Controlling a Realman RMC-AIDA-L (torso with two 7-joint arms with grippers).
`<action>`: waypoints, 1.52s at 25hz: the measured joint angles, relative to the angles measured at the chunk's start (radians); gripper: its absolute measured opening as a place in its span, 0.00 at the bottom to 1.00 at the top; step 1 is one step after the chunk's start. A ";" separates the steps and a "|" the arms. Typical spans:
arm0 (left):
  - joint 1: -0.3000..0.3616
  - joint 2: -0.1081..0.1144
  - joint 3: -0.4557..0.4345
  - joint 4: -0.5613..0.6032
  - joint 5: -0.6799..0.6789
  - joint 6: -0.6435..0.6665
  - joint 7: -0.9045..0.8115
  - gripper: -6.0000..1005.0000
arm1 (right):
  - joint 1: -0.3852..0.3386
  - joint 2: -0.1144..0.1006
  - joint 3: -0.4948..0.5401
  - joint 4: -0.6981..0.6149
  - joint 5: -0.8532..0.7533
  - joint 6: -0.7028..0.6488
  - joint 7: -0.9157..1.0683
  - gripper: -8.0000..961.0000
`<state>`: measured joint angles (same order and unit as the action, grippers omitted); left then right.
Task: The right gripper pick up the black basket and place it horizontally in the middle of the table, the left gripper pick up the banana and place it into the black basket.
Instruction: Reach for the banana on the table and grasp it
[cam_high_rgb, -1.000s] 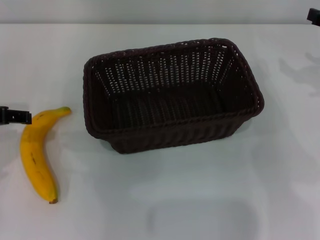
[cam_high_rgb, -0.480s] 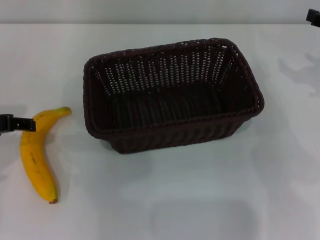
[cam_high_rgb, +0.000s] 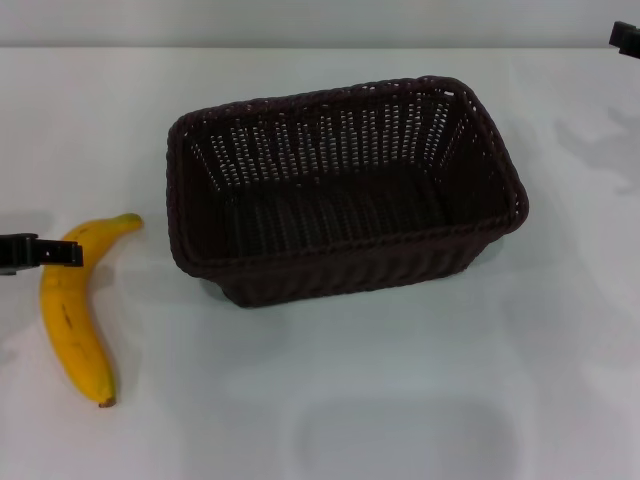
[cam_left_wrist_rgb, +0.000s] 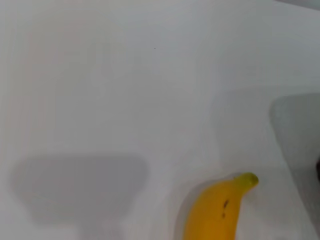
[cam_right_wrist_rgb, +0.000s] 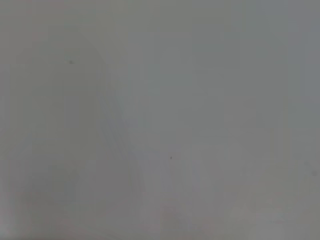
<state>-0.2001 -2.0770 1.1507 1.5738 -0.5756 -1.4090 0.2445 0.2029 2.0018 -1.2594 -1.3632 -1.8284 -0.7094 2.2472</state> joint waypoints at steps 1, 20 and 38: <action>0.000 0.000 0.000 0.000 0.000 0.000 0.000 0.86 | 0.000 0.000 0.000 0.000 0.000 0.000 0.000 0.89; -0.020 0.000 -0.005 -0.099 -0.021 0.061 0.026 0.86 | 0.003 0.000 0.000 0.010 0.000 -0.002 0.002 0.89; -0.034 0.001 -0.005 -0.173 -0.046 0.108 0.051 0.86 | 0.007 0.000 0.000 0.012 0.000 -0.005 0.003 0.89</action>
<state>-0.2341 -2.0759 1.1459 1.4007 -0.6214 -1.3012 0.2956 0.2102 2.0017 -1.2594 -1.3511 -1.8285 -0.7139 2.2498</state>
